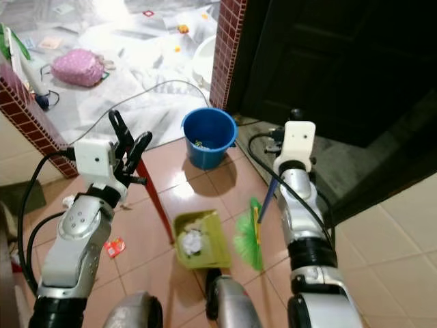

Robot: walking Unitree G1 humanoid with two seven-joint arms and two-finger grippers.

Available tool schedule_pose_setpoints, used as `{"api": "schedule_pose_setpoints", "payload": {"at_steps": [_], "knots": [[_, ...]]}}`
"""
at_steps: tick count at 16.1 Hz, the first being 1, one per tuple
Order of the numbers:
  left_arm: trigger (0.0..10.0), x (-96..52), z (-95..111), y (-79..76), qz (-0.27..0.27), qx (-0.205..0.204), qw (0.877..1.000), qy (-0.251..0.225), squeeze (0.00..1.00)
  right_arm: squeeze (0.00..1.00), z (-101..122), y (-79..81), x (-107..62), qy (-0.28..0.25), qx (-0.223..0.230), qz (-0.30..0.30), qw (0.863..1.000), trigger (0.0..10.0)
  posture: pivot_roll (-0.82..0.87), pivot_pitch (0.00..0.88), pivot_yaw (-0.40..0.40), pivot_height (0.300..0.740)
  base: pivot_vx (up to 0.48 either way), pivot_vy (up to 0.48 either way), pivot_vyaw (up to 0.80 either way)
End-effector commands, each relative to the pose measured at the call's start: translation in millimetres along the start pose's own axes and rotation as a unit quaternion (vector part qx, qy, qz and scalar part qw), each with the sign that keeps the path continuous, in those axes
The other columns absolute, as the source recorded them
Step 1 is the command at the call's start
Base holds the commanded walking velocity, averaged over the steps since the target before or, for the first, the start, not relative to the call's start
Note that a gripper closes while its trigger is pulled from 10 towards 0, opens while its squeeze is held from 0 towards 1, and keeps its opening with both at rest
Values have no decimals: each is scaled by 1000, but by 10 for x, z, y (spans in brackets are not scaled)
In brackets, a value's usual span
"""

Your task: Sweep floor

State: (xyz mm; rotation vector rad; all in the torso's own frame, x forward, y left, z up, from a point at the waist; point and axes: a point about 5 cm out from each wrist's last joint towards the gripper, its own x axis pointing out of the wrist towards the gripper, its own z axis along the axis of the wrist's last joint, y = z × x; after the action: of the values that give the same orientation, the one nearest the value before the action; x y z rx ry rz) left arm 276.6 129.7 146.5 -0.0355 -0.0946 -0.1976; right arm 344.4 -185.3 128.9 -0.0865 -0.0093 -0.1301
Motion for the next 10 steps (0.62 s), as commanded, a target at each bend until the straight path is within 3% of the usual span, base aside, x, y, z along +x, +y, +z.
{"api": "schedule_pose_setpoints", "payload": {"at_steps": [1, 10], "knots": [[10000, 12, 98, -13, -1, -4, 1000, -26, 0, 0, -4, -27, 2, 5, -6, 0, 1000, 10000, -30, 170, -43, 740, 0, -307, 0], [10000, 21, 91, 7, 10, -10, 1000, -26, 0, 0, -14, -6, -13, 7, -5, 5, 1000, 10000, -36, 172, -44, 740, 0, -270, 0]]}}
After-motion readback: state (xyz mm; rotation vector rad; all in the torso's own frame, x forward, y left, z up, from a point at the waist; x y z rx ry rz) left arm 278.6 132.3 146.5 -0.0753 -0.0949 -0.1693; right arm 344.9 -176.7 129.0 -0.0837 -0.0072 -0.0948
